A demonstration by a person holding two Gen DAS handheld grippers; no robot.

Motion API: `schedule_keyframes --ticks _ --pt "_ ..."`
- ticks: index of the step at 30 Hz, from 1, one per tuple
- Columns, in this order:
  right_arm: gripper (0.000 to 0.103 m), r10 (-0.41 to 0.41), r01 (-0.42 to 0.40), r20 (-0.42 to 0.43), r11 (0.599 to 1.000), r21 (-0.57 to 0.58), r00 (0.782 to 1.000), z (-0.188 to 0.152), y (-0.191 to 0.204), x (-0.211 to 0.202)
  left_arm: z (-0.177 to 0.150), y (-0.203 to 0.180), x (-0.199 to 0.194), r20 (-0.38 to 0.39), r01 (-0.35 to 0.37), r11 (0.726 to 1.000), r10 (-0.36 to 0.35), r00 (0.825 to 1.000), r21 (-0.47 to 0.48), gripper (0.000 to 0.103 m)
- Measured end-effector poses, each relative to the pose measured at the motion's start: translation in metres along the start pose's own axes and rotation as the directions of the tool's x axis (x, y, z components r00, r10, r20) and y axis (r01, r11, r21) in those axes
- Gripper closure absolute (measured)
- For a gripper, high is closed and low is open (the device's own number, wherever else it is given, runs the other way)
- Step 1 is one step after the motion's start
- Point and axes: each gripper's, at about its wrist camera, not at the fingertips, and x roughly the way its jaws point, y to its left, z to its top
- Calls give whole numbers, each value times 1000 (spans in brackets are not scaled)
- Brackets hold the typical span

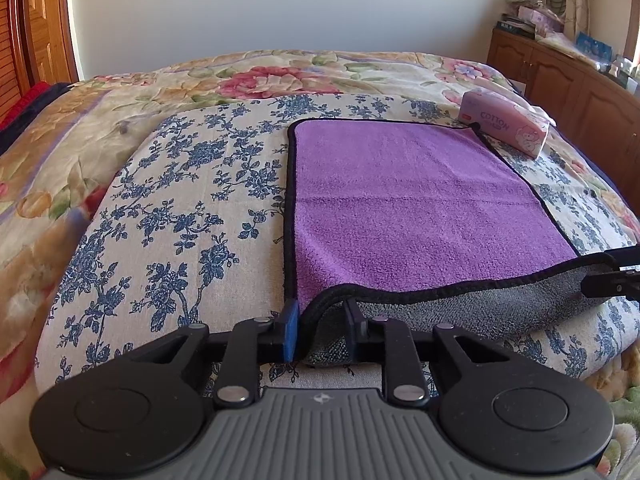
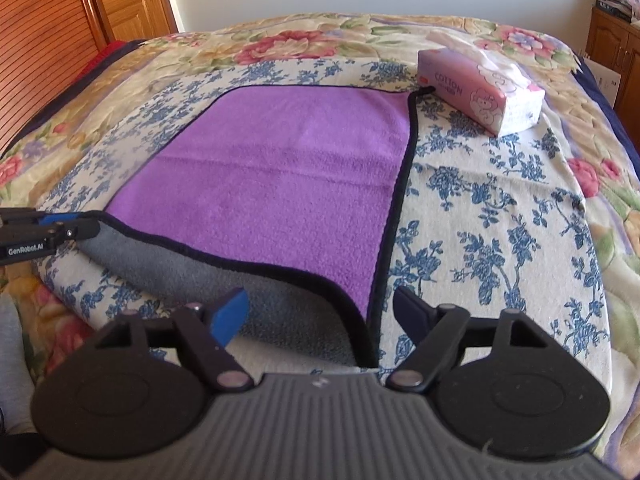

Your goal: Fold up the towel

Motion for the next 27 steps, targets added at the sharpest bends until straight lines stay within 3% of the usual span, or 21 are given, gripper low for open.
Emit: schedule_keyframes --ticks 4,9,19,27 --pt "36 14 -14 -14 1000 13 1000 -1 -1 2 0 1 1 -5 -1 1000 1 1000 0 80" --pt "58 24 -23 -30 1000 16 999 -1 -1 2 0 1 1 -7 4 1000 -4 1000 -7 92" --pt "92 30 -30 -30 1000 6 999 -2 -3 0 1 -1 -3 8 11 1000 -11 1000 -1 96" --pt "98 31 -31 -5 999 -13 1000 -1 -1 -3 3 0 -8 35 18 1000 -18 999 -8 96"
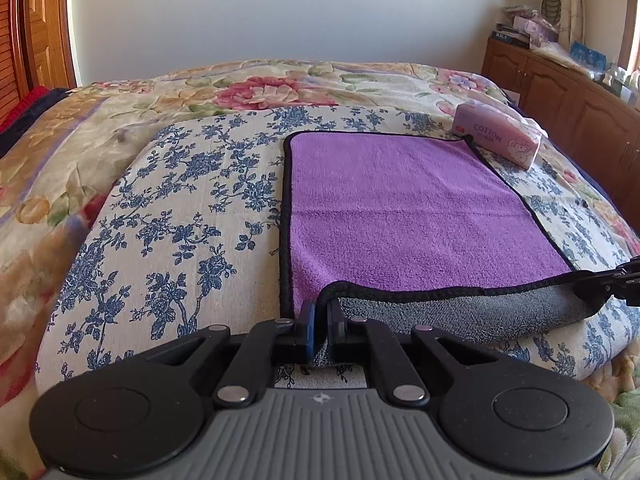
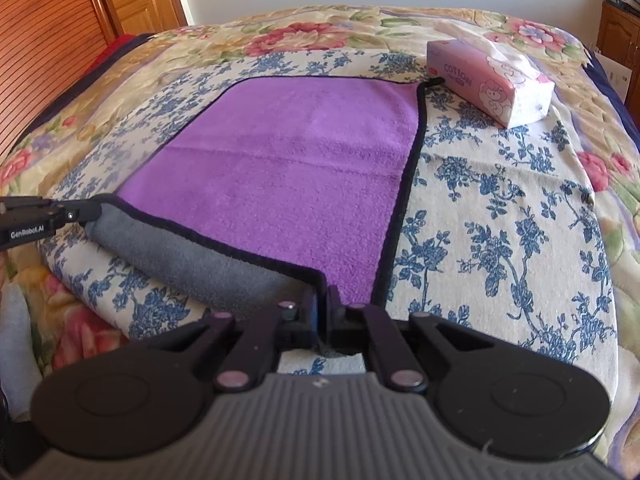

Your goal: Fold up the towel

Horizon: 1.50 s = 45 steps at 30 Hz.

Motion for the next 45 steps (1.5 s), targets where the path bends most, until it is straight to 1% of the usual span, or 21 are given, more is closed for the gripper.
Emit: schedule_keyframes --ticks 8,17,26,34,45 --pt "99 -3 3 65 1000 -3 998 5 0 -7 5 1 -4 37 2 1000 -2 999 -9 97" --pt "99 -7 9 138 1000 -10 990 13 -1 -17 13 -1 -12 86 15 1000 -14 996 -12 97" --pt "99 2 1 177 1000 -19 984 21 -2 -20 21 -2 -15 108 32 999 -30 994 -18 97" --pt "99 13 -11 201 1000 -14 979 28 -7 -21 29 -5 -19 144 45 999 -43 989 -12 97" --pt "99 28 -20 238 999 -36 971 36 -9 -22 42 -4 -11 163 50 999 -49 985 -6 97"
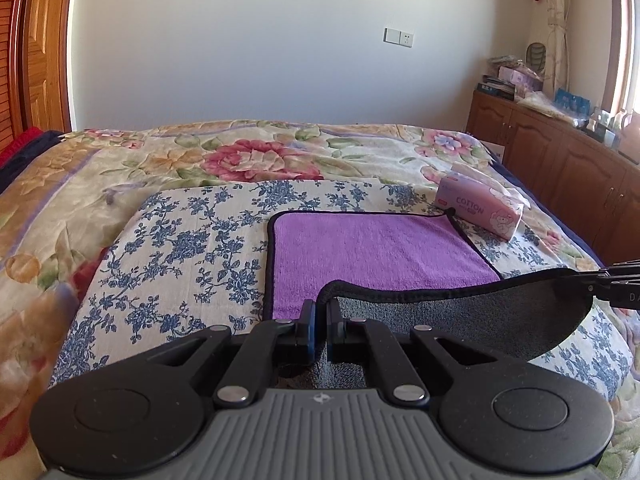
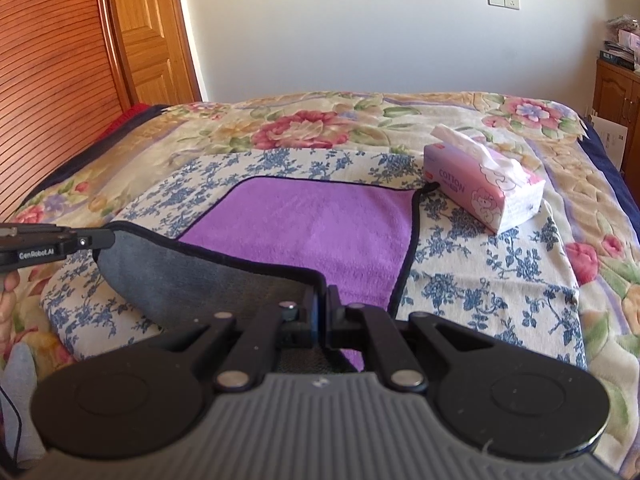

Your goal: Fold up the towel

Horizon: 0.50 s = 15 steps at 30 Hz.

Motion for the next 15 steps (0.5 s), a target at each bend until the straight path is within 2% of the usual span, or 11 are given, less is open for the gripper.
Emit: schedule_keyframes --ticks 15 --pt "99 7 -6 35 1000 -30 999 12 -2 11 15 -3 15 26 6 999 -7 1000 31 97"
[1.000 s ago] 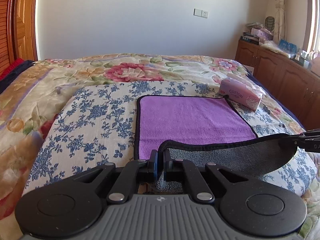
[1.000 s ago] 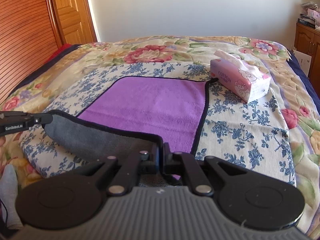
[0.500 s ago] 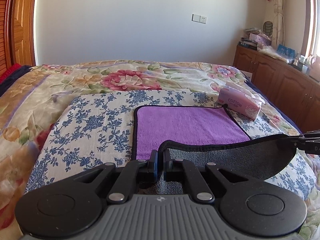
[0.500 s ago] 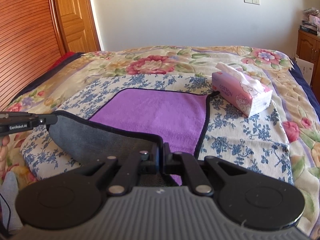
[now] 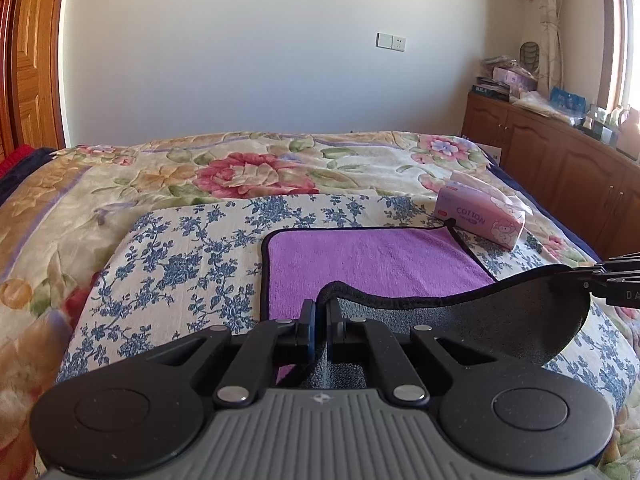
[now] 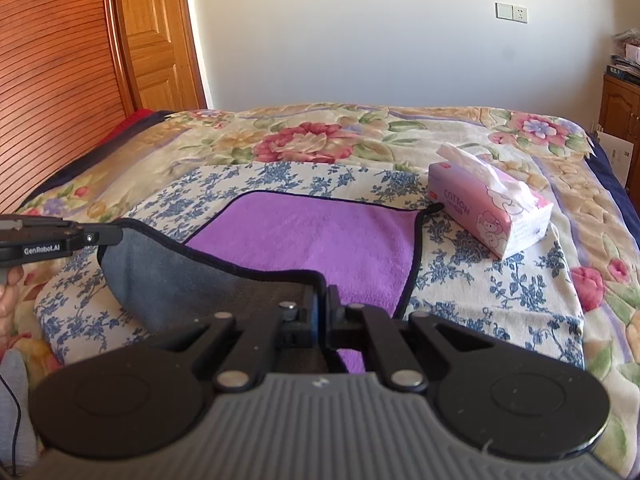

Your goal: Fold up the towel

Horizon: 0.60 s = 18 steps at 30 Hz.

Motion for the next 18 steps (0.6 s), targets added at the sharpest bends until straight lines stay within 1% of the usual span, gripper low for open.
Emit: schedule_keyframes --ticks 5,12,18 --pt "99 3 -3 17 1000 -8 1000 6 -2 4 8 0 6 12 4 1000 -4 1000 4 97" --pt "99 -15 16 26 1000 -25 1000 9 -6 14 16 -3 14 7 7 1000 -7 1000 27 97" --pt "99 -22 24 53 999 -40 998 16 -7 18 22 -3 18 15 13 999 -13 1000 35 97"
